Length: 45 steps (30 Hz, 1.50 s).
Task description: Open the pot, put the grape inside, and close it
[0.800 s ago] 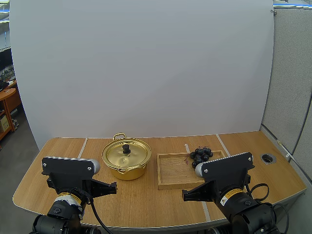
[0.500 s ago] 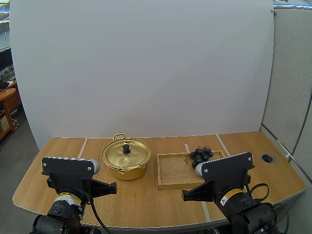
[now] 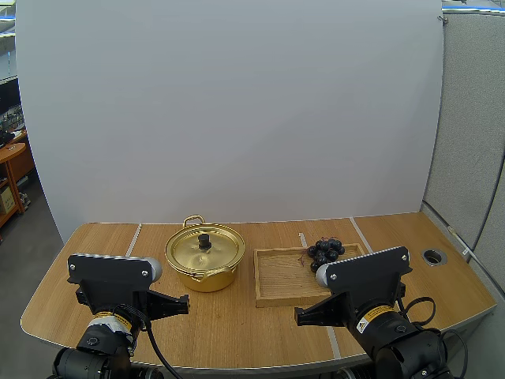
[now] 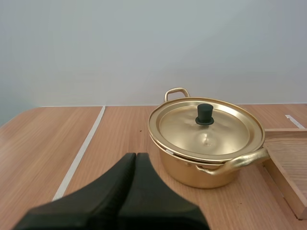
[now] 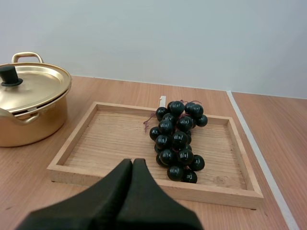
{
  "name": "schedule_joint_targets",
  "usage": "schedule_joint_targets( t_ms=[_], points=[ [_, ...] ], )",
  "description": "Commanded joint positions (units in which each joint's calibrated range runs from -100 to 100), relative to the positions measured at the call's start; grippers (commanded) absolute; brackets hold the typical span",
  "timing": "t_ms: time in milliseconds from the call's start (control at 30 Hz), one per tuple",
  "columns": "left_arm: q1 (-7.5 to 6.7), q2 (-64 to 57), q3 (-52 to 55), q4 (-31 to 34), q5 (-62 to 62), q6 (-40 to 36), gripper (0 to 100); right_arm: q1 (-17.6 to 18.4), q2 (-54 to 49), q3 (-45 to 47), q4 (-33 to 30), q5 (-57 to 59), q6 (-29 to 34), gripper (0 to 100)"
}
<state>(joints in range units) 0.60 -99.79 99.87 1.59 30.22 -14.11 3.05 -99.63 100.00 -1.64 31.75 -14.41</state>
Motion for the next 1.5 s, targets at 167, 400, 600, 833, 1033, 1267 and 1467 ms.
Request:
schedule_joint_targets(
  t_ms=[167,400,600,833,1033,1267,1467],
  points=[
    [0.09,-0.21,0.13,0.44,-1.02,-0.25,0,-0.24,-0.37,0.00,-0.36,-0.46,-0.48,0],
    [0.09,-0.21,0.13,0.44,-1.02,-0.25,0,-0.24,-0.37,0.00,-0.36,-0.46,-0.48,0],
    [0.09,-0.21,0.13,0.44,-1.02,-0.25,0,-0.24,-0.37,0.00,-0.36,-0.46,-0.48,0],
    [0.09,-0.21,0.13,0.44,-1.02,-0.25,0,-0.24,-0.37,0.00,-0.36,-0.46,-0.48,0],
    [0.09,-0.21,0.13,0.44,-1.02,-0.25,0,-0.24,-0.37,0.00,-0.36,-0.46,-0.48,0],
    [0.09,-0.21,-1.65,0.44,-0.06,-0.25,0,-0.24,-0.37,0.00,0.91,-4.95,-0.11,0],
    [0.09,-0.21,-10.35,0.44,1.26,1.07,0,-0.24,-0.37,-10.52,0.78,4.67,-0.11,0]
  ],
)
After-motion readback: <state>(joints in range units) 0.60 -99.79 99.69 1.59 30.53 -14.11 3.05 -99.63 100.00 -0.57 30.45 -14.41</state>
